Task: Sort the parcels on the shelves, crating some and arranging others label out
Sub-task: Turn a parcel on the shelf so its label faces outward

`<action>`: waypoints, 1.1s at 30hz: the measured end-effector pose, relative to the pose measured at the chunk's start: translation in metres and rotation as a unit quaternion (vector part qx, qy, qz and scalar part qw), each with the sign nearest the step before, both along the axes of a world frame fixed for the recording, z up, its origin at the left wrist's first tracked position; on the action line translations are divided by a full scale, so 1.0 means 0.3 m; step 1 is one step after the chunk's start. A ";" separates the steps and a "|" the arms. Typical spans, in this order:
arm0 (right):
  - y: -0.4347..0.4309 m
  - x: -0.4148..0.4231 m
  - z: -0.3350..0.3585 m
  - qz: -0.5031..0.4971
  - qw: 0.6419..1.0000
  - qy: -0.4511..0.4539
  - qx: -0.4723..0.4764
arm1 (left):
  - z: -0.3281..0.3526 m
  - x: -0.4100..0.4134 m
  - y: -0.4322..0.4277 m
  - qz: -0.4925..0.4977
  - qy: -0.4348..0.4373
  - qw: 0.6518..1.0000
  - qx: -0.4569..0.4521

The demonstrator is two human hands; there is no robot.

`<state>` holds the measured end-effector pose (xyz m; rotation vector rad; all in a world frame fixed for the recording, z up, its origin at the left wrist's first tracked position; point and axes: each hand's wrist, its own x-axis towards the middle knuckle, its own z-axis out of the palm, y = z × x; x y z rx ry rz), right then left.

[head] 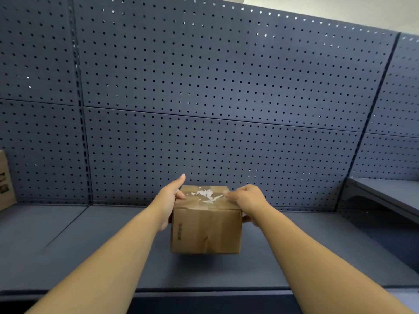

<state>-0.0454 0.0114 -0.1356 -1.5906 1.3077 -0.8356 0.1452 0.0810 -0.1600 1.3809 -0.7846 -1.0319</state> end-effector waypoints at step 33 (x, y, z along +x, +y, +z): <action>-0.076 0.111 -0.075 0.223 0.867 0.429 -0.120 | -0.006 -0.093 -0.139 -0.168 -0.601 0.760 0.181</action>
